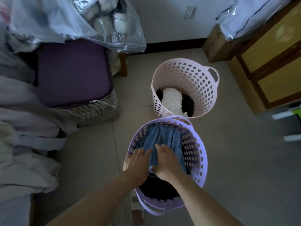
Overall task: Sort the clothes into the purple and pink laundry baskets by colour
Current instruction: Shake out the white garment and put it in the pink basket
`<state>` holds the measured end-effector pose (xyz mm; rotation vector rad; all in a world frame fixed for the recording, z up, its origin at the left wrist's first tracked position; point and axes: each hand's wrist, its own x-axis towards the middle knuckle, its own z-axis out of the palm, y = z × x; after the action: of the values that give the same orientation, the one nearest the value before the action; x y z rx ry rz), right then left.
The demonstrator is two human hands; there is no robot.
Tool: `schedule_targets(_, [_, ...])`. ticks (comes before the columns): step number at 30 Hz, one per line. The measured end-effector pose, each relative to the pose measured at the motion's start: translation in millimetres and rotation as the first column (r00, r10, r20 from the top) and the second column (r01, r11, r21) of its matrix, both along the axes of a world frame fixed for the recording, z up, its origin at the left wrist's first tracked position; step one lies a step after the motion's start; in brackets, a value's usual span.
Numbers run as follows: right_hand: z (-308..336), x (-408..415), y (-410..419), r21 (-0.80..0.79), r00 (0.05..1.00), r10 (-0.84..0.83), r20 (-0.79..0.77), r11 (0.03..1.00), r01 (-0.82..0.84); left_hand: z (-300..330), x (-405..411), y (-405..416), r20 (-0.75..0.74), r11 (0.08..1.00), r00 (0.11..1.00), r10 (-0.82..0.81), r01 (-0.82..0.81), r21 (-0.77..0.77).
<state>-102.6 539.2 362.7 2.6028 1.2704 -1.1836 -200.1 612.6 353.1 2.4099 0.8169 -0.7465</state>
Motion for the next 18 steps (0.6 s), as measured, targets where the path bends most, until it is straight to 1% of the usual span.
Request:
schedule_targets(1, [11,-10,11,0.005,0.999,0.044,0.020,0.999,-0.044,10,-13,8,0.018,0.999,0.999,0.044,-0.044,0.011])
schedule_targets(3, [20,-16,17,0.021,0.996,0.073,0.050,0.997,-0.074,21,-21,15,0.035,0.996,0.996,0.088,-0.089,0.020])
schedule_targets(8, [54,-60,52,0.069,0.974,0.207,0.092,0.974,-0.214,57,-77,47,0.100,0.968,0.966,0.239,-0.245,0.053])
schedule_targets(10, [65,-85,71,0.082,0.956,0.272,0.106,0.956,-0.281,71,-109,60,0.112,0.950,0.948,0.298,-0.306,0.064])
schedule_targets(12, [74,-106,86,0.070,0.946,0.307,0.105,0.947,-0.315,77,-135,69,0.120,0.931,0.932,0.341,-0.353,0.098])
schedule_targets(18, [95,-186,132,0.045,0.891,0.437,0.121,0.894,-0.445,95,-232,93,0.134,0.850,0.860,0.493,-0.509,0.134])
